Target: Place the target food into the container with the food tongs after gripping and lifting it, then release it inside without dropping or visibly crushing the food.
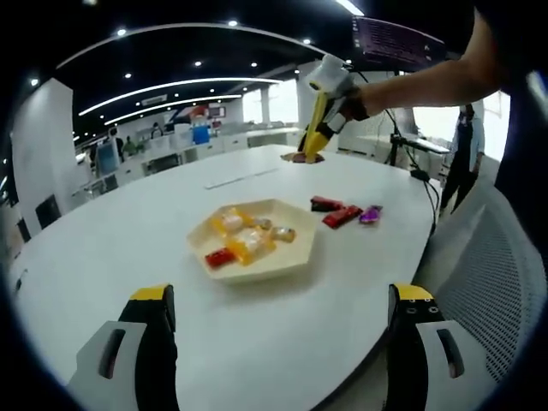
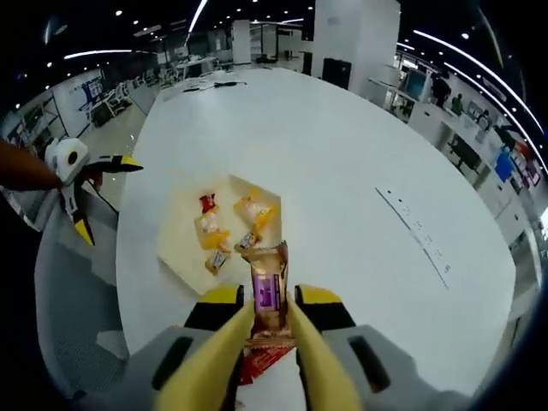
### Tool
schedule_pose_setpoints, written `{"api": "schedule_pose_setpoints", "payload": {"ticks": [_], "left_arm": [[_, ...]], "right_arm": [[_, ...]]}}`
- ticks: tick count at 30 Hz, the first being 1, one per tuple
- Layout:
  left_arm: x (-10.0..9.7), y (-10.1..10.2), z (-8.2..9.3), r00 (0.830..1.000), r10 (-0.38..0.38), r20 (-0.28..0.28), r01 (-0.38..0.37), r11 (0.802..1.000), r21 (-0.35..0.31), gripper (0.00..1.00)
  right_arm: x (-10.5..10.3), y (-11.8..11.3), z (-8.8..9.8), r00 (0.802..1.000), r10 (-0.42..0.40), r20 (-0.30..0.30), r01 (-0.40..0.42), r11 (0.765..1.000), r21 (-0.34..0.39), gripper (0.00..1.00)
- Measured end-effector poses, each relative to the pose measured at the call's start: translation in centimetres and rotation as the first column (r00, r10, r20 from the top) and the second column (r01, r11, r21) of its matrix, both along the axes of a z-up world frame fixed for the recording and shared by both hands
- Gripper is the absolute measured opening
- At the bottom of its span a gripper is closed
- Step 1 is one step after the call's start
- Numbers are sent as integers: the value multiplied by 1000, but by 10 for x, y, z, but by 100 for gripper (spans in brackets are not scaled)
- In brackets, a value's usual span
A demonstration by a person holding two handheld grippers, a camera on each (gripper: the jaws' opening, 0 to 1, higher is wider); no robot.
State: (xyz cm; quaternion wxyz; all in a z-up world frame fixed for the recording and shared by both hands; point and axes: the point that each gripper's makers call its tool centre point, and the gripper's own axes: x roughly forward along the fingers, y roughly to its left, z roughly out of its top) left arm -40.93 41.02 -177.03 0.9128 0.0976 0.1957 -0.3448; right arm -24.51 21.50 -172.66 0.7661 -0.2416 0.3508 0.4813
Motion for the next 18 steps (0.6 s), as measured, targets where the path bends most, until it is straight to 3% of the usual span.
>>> {"api": "schedule_pose_setpoints", "payload": {"ticks": [18], "left_arm": [[0, 0, -1, 1000, -3, 3, 3, 1000, 19, 99]], "right_arm": [[7, 84, 12, 993, 117, 2, -117, 993, 18, 22]]}}
